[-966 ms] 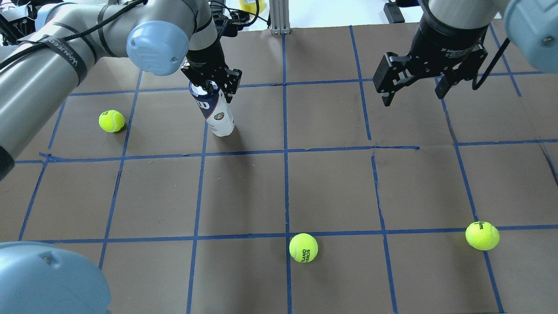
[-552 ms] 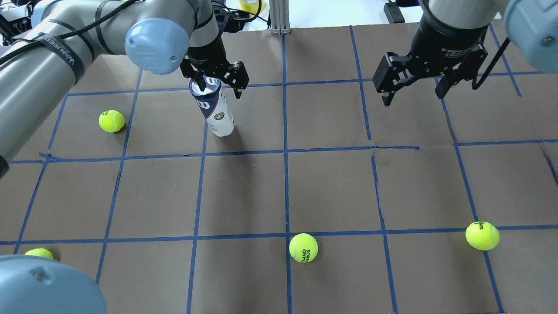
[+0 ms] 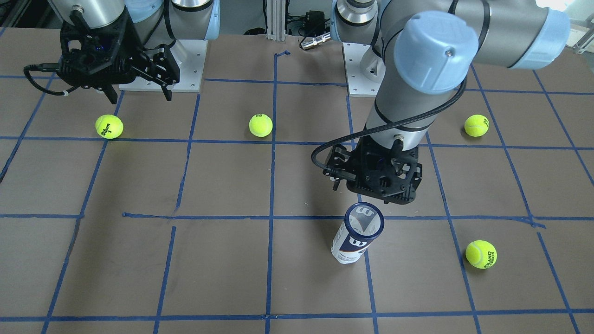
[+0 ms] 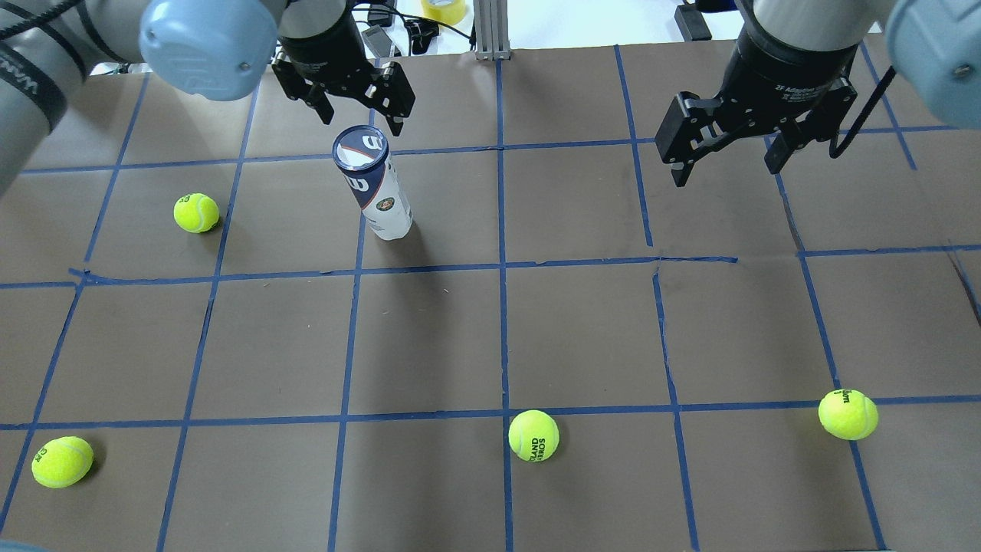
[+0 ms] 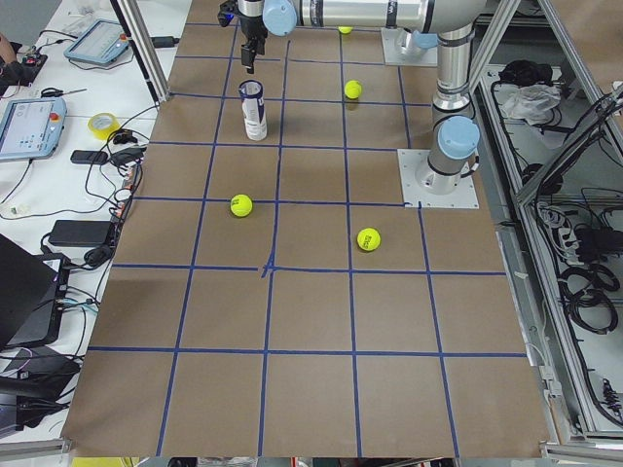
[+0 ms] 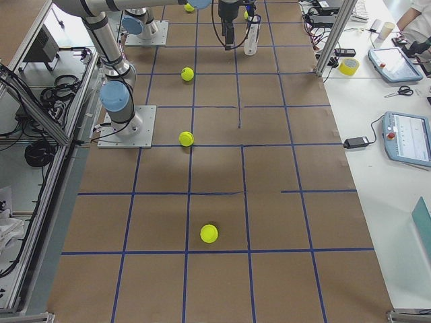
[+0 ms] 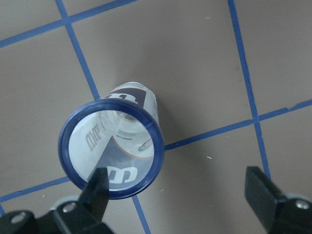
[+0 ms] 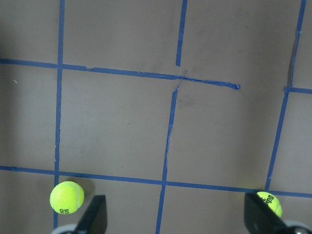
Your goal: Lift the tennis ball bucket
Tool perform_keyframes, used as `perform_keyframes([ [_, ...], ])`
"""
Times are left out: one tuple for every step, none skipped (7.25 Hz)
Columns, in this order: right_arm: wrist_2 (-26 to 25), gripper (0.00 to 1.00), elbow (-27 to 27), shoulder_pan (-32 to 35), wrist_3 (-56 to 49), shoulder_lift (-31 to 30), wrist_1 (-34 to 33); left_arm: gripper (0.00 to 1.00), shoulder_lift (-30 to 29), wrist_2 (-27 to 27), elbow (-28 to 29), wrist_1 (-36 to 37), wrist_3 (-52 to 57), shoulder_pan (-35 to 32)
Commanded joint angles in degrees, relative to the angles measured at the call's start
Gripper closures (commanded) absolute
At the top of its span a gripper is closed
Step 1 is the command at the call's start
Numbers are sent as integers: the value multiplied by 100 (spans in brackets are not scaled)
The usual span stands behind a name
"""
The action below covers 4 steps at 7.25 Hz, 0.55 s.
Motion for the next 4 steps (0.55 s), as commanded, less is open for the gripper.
perform_keyframes([
  [-2, 0, 2, 0, 0, -8, 8, 0, 461, -400, -5, -545, 6, 738],
  [-2, 0, 2, 0, 0, 1, 8, 0, 698, -359, -83, -721, 6, 959],
  [-2, 0, 2, 0, -9, 1, 8, 0, 884, -237, -180, -784, -3, 1014],
  [-2, 0, 2, 0, 0, 1, 8, 0, 1007, -175, -329, -758, -12, 1093],
])
